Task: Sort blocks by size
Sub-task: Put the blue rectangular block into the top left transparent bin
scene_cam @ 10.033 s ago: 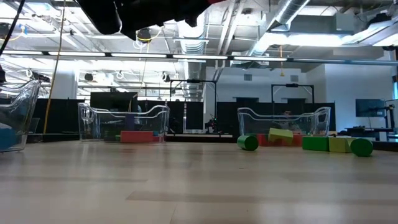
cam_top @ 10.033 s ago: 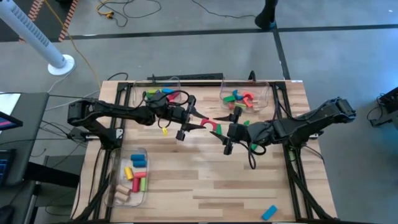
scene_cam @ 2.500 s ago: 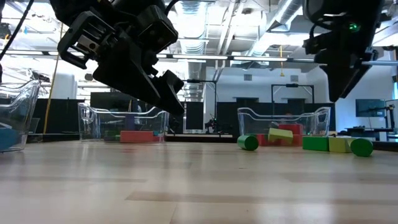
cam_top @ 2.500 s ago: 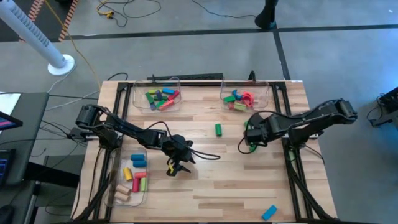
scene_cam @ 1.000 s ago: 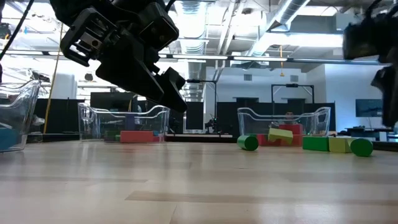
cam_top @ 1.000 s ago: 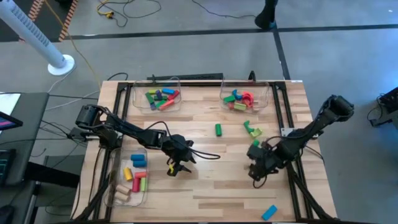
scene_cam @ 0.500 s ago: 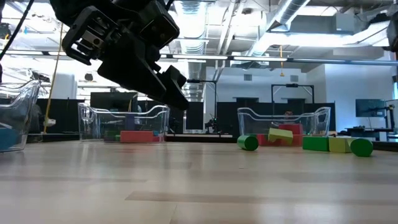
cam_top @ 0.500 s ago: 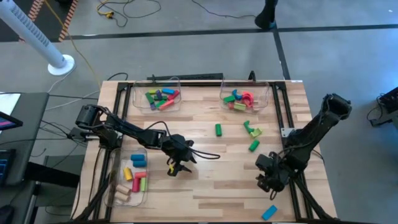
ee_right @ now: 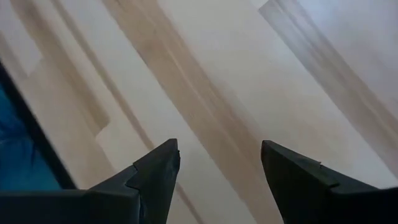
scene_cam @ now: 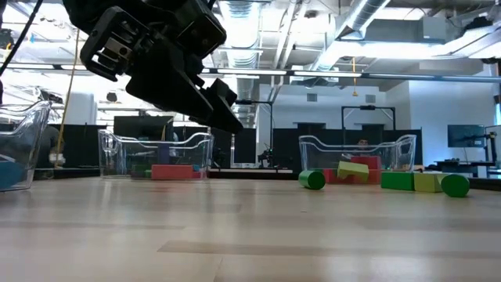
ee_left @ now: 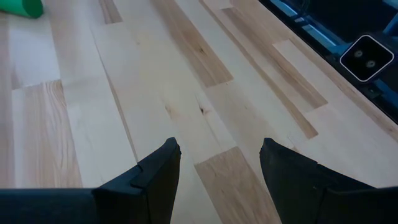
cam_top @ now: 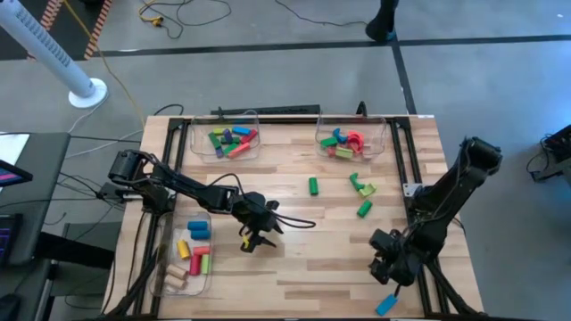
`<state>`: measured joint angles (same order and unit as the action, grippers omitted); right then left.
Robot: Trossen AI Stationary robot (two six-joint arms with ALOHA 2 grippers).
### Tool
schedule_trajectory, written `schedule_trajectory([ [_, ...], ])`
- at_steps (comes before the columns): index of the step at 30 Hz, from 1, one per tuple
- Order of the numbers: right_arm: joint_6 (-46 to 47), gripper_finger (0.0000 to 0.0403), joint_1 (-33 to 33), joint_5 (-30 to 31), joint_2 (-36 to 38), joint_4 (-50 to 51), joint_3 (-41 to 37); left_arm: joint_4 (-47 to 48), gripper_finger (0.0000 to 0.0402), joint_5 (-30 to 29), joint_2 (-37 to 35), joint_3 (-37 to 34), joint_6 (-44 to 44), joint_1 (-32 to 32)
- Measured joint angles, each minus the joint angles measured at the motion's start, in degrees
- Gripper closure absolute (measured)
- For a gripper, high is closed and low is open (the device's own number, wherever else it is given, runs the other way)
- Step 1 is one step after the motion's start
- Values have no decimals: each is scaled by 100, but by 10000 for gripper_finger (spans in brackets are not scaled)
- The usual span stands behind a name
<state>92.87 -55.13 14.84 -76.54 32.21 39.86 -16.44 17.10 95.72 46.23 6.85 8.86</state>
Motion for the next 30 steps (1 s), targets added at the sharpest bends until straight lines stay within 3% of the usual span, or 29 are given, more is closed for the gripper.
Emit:
schedule_trajectory([
  [7, -152, 143, 273, -12, -568, 223, 0, -9, 189, 0, 0, -1, 66, 0],
  [13, 11, 143, 938, 34, -814, 1339, -4, -72, 189, 0, 0, 0, 58, 0],
  [19, 397, 143, 1406, 1140, -599, 1612, 2, -68, 189, 0, 0, -1, 6, 0],
  [30, 530, 143, 2313, 1500, -217, 1611, 0, -66, 189, 2, 0, 0, 61, -2],
])
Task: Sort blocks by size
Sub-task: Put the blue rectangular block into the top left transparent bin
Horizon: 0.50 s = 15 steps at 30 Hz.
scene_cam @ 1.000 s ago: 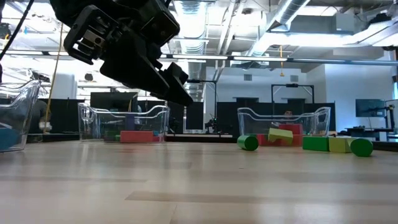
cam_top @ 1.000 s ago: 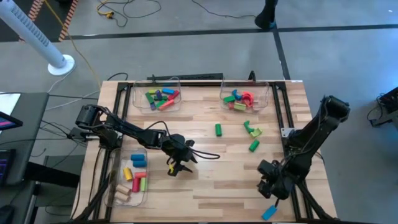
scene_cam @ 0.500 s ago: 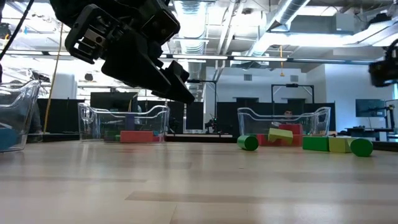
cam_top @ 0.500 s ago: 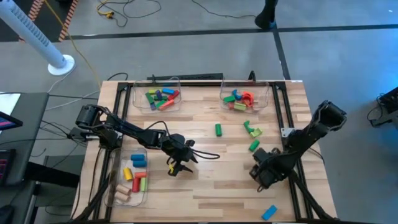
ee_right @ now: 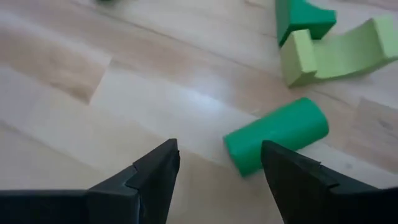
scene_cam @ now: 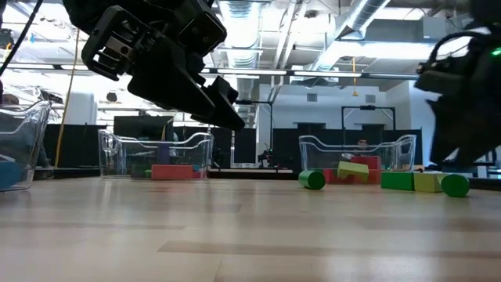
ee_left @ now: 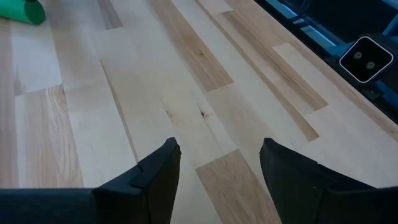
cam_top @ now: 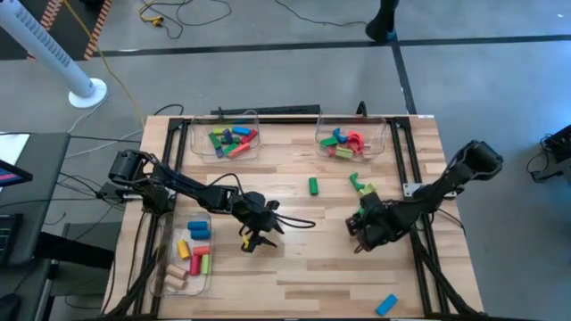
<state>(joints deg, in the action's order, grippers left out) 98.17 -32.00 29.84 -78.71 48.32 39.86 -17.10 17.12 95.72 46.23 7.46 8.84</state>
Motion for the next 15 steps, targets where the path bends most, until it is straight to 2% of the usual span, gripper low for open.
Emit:
schedule_trajectory([
  [8, -4, 143, 480, -297, 0, 27, 0, 11, 189, 0, 0, 1, 110, 2],
  [15, 283, 143, 536, -832, -227, 273, -2, 23, 189, 2, 0, -1, 260, 2],
])
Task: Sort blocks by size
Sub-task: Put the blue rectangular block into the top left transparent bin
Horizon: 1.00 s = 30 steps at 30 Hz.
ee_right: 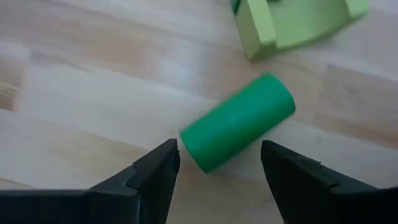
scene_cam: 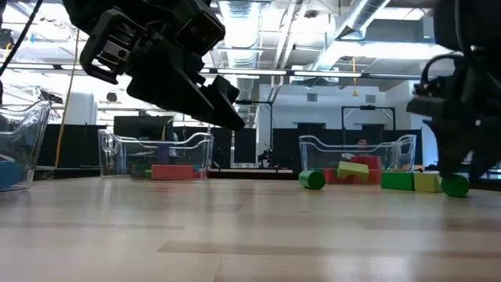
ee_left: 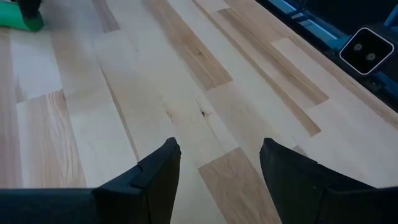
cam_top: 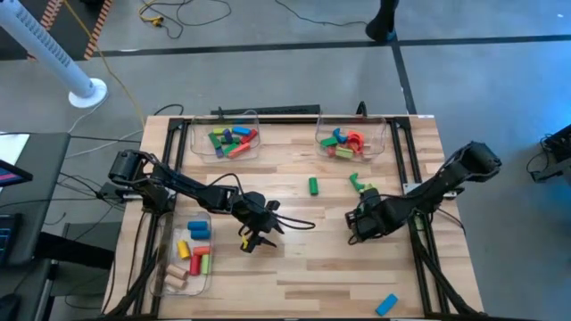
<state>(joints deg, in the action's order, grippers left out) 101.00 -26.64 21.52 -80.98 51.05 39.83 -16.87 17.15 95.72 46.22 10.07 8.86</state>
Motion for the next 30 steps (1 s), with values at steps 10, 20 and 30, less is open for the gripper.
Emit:
schedule_trajectory([
  [10, 115, 143, -37, -219, -531, -191, -4, 56, 189, 1, 0, 2, 129, 0],
  [20, 117, 148, -401, -221, -517, -226, -7, 131, 189, 4, 0, 2, 1, 5],
  [30, 514, 162, -1386, -471, -302, -1190, -7, 134, 189, 4, 0, 0, -62, 7],
])
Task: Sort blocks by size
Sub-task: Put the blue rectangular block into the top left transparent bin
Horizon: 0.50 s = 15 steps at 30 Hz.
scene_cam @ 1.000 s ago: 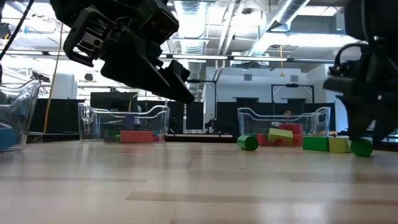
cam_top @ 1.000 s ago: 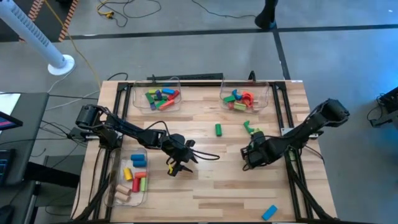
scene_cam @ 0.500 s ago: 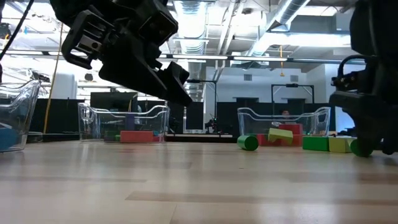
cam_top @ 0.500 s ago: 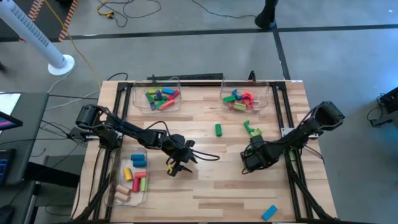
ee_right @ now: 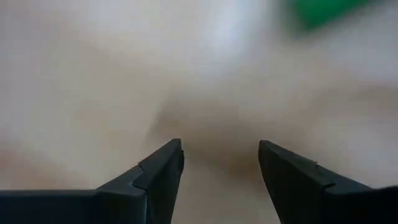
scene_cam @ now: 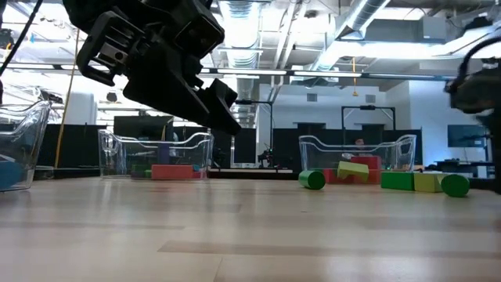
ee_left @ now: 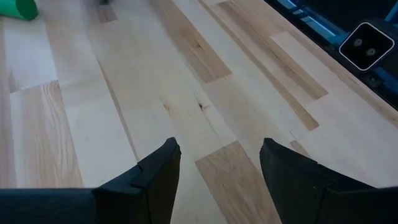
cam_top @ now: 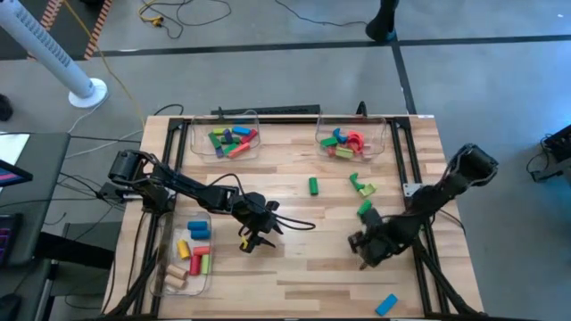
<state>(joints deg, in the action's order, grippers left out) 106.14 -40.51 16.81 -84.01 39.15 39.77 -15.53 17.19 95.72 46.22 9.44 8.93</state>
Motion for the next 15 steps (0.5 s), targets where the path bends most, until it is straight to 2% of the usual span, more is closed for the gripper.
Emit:
schedule_trajectory([
  [3, -393, 164, -415, -280, 0, -879, 0, -12, 189, 0, 0, 1, -23, 0],
  [8, -1045, 165, -1155, -354, 0, -1971, 0, -106, 189, 0, 0, 2, -61, 0],
  [12, -702, 165, -1600, -787, 0, -2199, 3, -199, 189, 0, 0, 1, -225, 1],
  [15, -539, 165, -1875, -1120, -15, -1953, 118, -195, 189, 0, 0, 1, -270, 6],
])
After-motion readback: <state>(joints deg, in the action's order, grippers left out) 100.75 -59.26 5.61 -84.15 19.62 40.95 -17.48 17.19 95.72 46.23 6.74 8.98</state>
